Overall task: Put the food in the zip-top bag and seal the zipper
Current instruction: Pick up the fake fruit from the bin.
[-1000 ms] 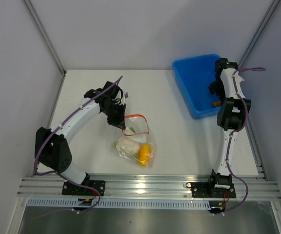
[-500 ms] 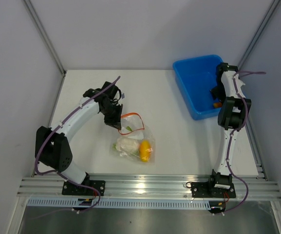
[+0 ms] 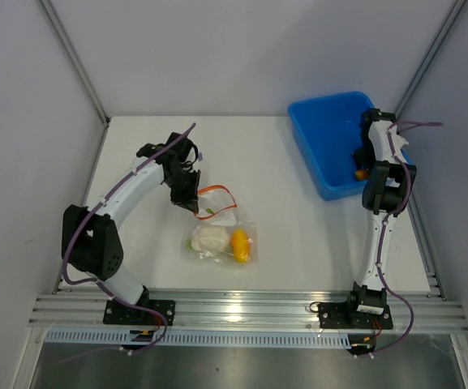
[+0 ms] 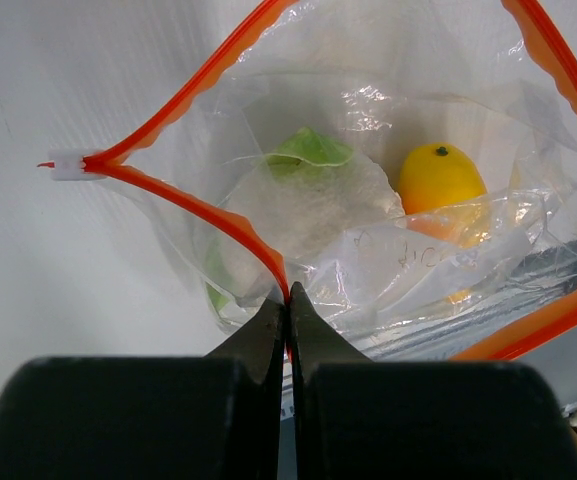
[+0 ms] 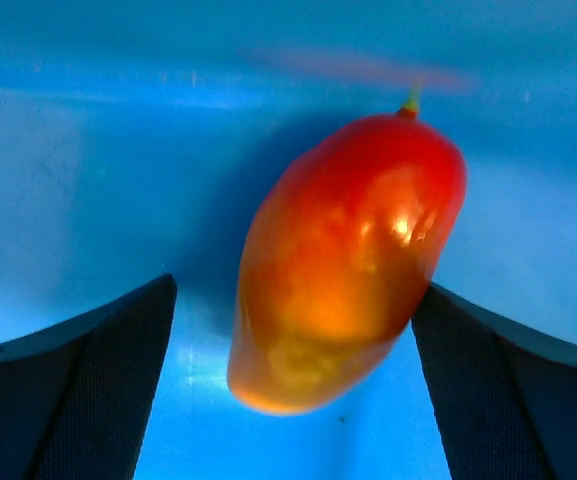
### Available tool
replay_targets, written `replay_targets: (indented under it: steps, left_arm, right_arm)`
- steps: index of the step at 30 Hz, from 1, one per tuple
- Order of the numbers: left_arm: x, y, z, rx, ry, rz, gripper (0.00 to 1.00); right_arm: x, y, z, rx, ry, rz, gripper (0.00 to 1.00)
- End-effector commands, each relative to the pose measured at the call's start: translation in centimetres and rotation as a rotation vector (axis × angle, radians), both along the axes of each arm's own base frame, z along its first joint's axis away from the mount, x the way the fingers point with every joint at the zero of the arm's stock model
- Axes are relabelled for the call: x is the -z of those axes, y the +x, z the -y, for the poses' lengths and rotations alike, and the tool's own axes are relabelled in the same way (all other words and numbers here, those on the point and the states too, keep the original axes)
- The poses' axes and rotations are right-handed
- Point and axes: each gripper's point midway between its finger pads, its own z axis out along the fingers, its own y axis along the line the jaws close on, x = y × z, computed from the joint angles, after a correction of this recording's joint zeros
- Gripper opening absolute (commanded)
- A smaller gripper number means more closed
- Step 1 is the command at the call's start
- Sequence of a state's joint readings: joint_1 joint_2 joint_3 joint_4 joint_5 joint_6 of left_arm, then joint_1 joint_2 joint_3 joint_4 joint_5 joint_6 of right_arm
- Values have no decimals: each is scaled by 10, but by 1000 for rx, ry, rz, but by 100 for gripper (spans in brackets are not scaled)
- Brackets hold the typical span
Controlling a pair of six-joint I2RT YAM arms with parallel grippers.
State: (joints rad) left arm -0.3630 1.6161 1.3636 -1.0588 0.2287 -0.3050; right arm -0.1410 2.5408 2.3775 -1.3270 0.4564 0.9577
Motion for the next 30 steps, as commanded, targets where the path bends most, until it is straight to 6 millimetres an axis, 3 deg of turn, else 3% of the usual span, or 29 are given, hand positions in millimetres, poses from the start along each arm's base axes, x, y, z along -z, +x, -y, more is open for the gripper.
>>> replay_targets:
  steps: [1,9,18,21,22,26,30]
  left_arm:
    - [-6,9,0,-1,-5,28,0]
    - [-5,7,-1,9,-11,39,1]
    - [-5,7,1,22,-24,52,1]
    - [-6,3,3,26,-37,61,1]
    - [-4,0,3,28,-37,56,1]
    - [-9,-5,6,39,-52,80,1]
    - [-12,-10,14,98,-43,127,1]
  right_arm:
    - [10,-30,-3,32,22,-138,98]
    - [15,-23,-4,25,21,-109,88]
    - [4,-10,-1,-36,3,-52,66]
    - [-2,1,0,-126,-28,-16,50]
    - [-11,5,-1,-149,-40,2,35]
    - [-28,18,1,-240,-82,41,0]
    - [-55,43,0,-326,-111,152,0]
